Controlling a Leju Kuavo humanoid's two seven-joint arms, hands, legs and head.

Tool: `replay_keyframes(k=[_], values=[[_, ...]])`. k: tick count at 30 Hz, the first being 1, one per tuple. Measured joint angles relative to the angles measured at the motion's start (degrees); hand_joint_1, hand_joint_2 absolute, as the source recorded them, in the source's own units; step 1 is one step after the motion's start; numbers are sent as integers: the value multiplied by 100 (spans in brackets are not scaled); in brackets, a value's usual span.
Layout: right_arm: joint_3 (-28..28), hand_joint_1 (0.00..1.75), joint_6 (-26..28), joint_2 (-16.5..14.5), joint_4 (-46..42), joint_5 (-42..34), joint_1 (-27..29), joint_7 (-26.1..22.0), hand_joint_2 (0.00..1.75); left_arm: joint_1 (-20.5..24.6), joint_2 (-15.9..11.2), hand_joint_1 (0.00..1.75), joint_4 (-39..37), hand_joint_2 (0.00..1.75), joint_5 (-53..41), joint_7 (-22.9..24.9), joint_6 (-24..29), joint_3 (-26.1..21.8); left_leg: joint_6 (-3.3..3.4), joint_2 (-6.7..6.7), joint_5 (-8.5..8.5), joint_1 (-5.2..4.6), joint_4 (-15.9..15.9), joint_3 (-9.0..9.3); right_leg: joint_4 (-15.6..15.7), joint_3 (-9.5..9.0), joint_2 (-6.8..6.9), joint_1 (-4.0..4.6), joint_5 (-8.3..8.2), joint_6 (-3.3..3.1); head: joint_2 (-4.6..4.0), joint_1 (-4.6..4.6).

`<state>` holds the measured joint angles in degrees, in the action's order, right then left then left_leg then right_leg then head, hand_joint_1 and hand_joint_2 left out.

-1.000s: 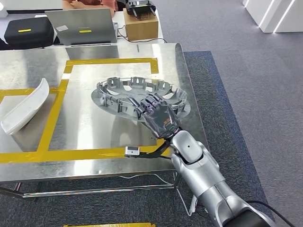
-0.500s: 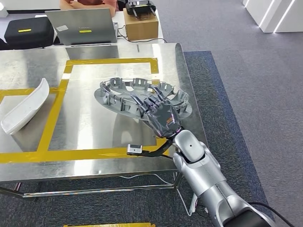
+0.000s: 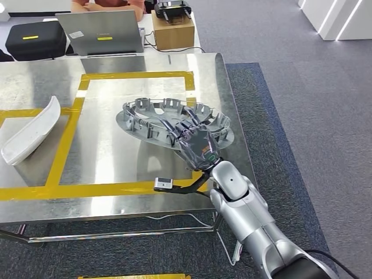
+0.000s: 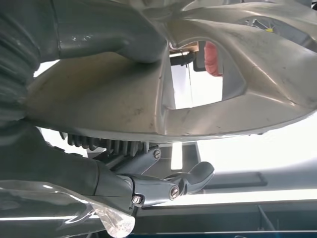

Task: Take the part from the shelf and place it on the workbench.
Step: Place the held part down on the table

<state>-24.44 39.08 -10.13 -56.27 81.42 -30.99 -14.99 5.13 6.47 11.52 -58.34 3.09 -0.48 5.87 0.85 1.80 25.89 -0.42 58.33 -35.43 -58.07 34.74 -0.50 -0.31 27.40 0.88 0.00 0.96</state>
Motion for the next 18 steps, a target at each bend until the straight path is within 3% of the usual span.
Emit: replay_keyframes(k=[18], values=[[-343, 0, 4, -349, 304, -502, -100, -532, 175, 49, 27, 0, 24, 0, -74, -1, -126, 107, 0, 0, 0, 1, 0, 0, 0, 0, -2, 1, 0, 0, 0, 0]])
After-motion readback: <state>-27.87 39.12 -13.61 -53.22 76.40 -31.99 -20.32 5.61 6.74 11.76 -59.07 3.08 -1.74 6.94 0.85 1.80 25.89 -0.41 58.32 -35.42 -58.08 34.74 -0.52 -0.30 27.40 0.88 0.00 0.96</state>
